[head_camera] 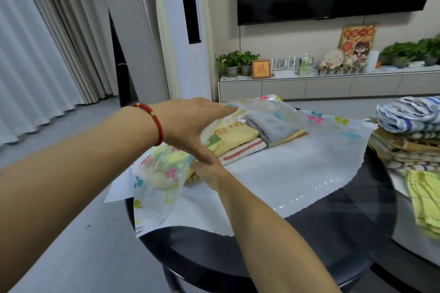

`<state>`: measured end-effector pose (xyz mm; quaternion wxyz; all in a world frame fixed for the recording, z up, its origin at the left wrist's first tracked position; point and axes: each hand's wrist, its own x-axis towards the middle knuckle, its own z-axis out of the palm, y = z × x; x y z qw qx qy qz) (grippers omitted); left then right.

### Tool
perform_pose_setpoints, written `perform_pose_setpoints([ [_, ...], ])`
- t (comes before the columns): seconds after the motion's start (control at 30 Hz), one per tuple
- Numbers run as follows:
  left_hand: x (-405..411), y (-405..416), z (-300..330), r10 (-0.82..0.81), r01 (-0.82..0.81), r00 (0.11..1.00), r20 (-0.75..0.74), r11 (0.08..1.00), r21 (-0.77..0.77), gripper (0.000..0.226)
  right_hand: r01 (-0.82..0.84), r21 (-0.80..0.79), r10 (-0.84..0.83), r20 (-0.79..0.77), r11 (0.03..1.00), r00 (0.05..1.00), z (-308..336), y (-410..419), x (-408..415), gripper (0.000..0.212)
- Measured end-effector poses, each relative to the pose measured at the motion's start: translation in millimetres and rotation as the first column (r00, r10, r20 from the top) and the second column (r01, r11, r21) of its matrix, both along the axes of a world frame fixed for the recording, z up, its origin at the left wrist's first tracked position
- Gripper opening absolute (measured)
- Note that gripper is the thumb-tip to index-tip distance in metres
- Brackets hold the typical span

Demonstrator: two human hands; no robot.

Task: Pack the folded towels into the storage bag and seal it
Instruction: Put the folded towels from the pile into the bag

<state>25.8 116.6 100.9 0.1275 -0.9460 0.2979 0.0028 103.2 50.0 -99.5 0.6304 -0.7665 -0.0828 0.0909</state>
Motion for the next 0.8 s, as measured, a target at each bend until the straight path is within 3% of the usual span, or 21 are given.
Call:
perform_pose_setpoints([
  [0.07, -4, -4, -4, 0.007, -0.007, 0.999, 0.038, 1.000, 0.014, 0.113, -0.120, -0.063, 0.121, 0.013, 0.991, 0.993, 6, -12, -5, 0.056],
  [0.17, -6, -16, -13, 0.031, -0.033, 0.995, 0.092, 0.999, 0.017, 0.107, -0.083, -0.274, 0.128, 0.149, 0.958, 0.981, 12, -53, -11, 0.030],
  [0.27, 0, -40, -27, 0.036, -0.041, 0.989, 0.146, 0.999, 0.033, 0.099, -0.054, -0.415, 0.146, 0.195, 0.908, 0.970, 3, -125, -26, 0.027],
  [0.4, 14, -84, -50, -0.030, 0.017, 0.977, 0.210, 0.998, 0.065, 0.089, 0.083, -0.405, 0.005, 0.212, 0.911, 0.977, 1, -245, -59, 0.025],
  [0.5, 24, -120, -66, -0.084, 0.065, 0.972, 0.220, 0.994, 0.094, 0.089, 0.301, -0.377, -0.226, 0.229, 0.876, 0.947, 0, -337, -89, 0.027],
  [0.57, 31, -144, -76, -0.109, 0.083, 0.969, 0.221, 0.989, 0.125, 0.087, 0.485, -0.407, -0.412, 0.258, 0.774, 0.874, -9, -393, -104, 0.026],
  [0.67, 37, -175, -89, -0.114, 0.081, 0.976, 0.188, 0.981, 0.176, 0.081, 0.707, -0.521, -0.658, 0.321, 0.478, 0.681, -32, -463, -111, 0.024],
  [0.73, 40, -191, -98, -0.125, 0.089, 0.978, 0.168, 0.974, 0.208, 0.076, 0.740, -0.575, -0.742, 0.313, 0.348, 0.593, -50, -499, -111, 0.031],
  [0.8, 43, -203, -107, -0.144, 0.103, 0.976, 0.163, 0.966, 0.238, 0.073, 0.727, -0.628, -0.766, 0.312, 0.277, 0.561, -67, -524, -108, 0.035],
])
